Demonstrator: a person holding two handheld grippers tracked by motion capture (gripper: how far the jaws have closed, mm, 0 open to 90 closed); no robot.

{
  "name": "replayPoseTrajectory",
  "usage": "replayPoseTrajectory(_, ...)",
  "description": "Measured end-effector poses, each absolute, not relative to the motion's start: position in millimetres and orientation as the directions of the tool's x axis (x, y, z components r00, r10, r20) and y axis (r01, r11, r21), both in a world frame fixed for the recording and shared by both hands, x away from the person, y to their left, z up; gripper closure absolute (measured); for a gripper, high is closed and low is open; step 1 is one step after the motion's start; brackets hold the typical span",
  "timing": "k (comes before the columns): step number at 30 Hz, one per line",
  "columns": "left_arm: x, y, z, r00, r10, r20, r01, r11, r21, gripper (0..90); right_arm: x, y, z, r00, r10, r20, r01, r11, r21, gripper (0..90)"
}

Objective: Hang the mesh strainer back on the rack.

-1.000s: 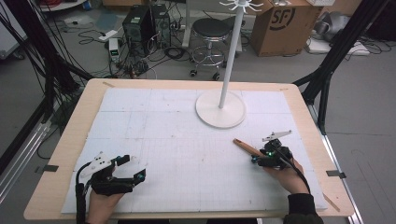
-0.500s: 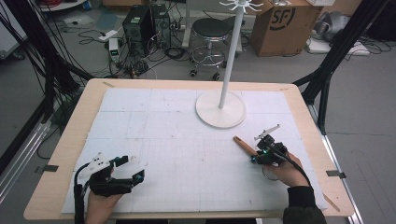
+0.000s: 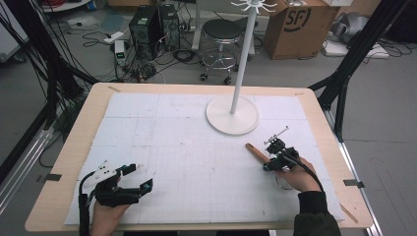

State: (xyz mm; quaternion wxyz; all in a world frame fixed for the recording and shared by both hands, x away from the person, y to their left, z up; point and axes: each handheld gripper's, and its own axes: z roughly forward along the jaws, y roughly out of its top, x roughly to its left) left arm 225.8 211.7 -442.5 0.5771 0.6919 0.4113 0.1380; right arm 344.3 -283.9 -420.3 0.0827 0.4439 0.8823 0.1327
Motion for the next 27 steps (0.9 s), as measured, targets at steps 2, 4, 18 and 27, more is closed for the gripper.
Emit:
replayPoseTrajectory(2,226,211,-442,0.626,0.727,-0.282,0.409,0.002,0.913,7.8,343,-283,-421,-0.595,0.803,-0.041,0.755,0.575,0.315,68.0)
replayPoseTrajectory(4,226,211,-442,0.627,0.726,-0.282,0.408,0.002,0.913,7.8,343,-284,-421,-0.591,0.805,-0.040,0.757,0.572,0.317,68.1)
replayPoseTrajectory(18,232,204,-443,0.638,0.717,-0.279,0.411,-0.011,0.912,7.8,345,-277,-420,-0.610,0.788,-0.081,0.745,0.606,0.279,68.7)
replayPoseTrajectory(27,230,206,-441,0.632,0.723,-0.279,0.404,-0.001,0.915,7.9,333,-281,-422,-0.630,0.766,-0.128,0.690,0.627,0.360,69.2)
